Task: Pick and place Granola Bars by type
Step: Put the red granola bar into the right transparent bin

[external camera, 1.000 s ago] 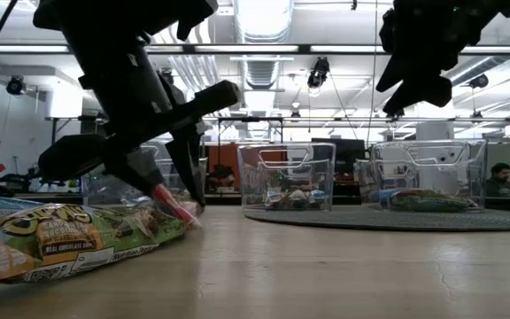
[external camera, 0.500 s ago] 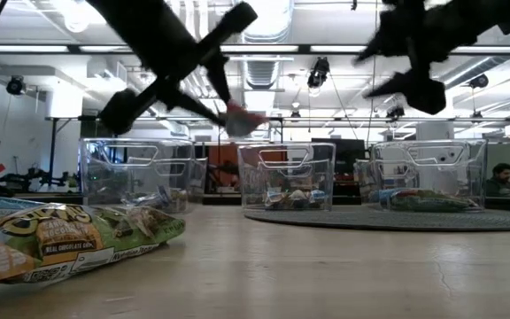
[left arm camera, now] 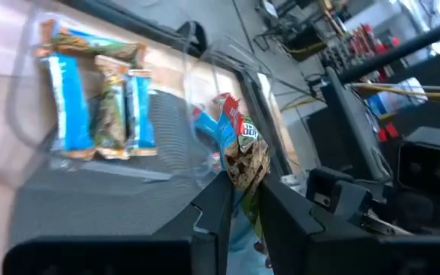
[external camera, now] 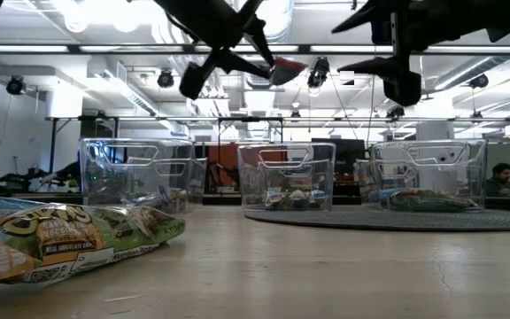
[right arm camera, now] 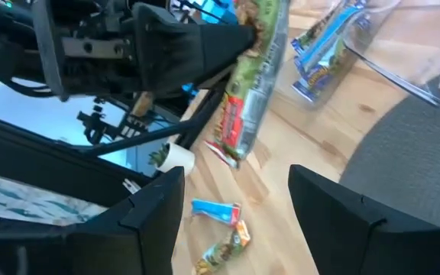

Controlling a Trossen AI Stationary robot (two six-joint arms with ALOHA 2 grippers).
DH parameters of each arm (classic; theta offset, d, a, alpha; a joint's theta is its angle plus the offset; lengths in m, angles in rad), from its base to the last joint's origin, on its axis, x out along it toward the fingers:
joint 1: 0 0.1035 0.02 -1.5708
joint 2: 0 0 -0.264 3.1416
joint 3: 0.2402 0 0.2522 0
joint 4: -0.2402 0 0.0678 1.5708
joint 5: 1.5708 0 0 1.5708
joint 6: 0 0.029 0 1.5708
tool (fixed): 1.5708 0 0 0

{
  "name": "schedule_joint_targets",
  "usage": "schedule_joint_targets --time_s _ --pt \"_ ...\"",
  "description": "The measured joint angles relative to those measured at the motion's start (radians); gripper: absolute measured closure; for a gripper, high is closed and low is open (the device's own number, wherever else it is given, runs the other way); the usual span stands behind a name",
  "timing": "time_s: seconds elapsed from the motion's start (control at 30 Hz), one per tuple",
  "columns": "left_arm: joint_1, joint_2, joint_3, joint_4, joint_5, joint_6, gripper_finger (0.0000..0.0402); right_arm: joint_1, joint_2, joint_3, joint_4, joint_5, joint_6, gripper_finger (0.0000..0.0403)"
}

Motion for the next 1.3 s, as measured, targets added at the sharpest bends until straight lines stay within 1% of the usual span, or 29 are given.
schedule_joint_targets --time_s 0.13,0.37,0.63,0.87,1.0,1.2,1.3 --pt "0.013 0.002 0.01 0.059 0.029 0.09 0.0354 0.0 0.0 0.0 0.003 0.0 0.0 0.0177" --pt "0.051 0.012 0.012 0.145 0.1 0.16 0.0354 0.0 0.005 0.001 0.05 -0.013 0.001 0.0177" --pt "0.074 0.012 0.016 0.168 0.119 0.205 0.0354 0.0 0.005 0.001 0.092 -0.011 0.004 0.0177" --pt "0.092 0.023 0.015 0.183 0.135 0.214 0.0354 0.001 0.005 0.01 0.102 -0.011 0.001 0.0177" --pt "0.104 0.049 0.033 0.185 0.18 0.237 0.0354 0.007 0.005 0.024 0.105 -0.01 -0.016 0.0177" --pt "0.105 0.059 0.062 0.213 0.183 0.298 0.0354 0.014 0.005 0.027 0.082 0.004 -0.027 0.0177" --pt "0.117 0.059 0.071 0.225 0.205 0.317 0.0354 0.016 0.006 0.025 0.058 0.024 -0.031 0.0177"
